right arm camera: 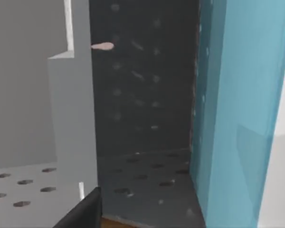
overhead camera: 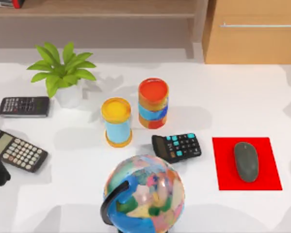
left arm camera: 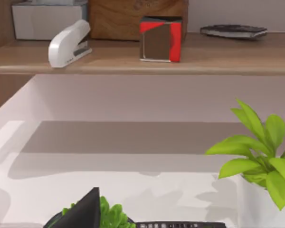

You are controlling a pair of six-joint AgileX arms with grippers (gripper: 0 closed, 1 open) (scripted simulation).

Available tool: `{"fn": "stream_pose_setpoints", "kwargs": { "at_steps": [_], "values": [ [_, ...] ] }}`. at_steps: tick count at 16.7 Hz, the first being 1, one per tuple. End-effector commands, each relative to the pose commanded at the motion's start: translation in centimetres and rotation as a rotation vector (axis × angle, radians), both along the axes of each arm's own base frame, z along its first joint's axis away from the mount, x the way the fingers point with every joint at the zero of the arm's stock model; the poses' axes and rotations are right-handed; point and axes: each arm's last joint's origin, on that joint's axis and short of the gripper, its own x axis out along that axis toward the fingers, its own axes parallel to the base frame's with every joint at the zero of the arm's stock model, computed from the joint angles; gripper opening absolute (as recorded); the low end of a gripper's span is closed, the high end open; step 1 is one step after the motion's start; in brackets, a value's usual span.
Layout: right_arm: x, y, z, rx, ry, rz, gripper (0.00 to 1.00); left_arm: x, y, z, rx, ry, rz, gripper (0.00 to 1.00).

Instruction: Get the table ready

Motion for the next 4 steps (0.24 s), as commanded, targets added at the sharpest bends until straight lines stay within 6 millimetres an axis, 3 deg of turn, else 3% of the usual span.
{"fn": "stream_pose_setpoints", "kwargs": {
  "at_steps": [4],
  "values": [
    [-1.65, -0.34, -0.76, 0.014, 0.019, -0.017, 1.00, 0.00, 0.00, 0.00, 0.000, 0.000, 0.000, 1.00]
  ]
}}
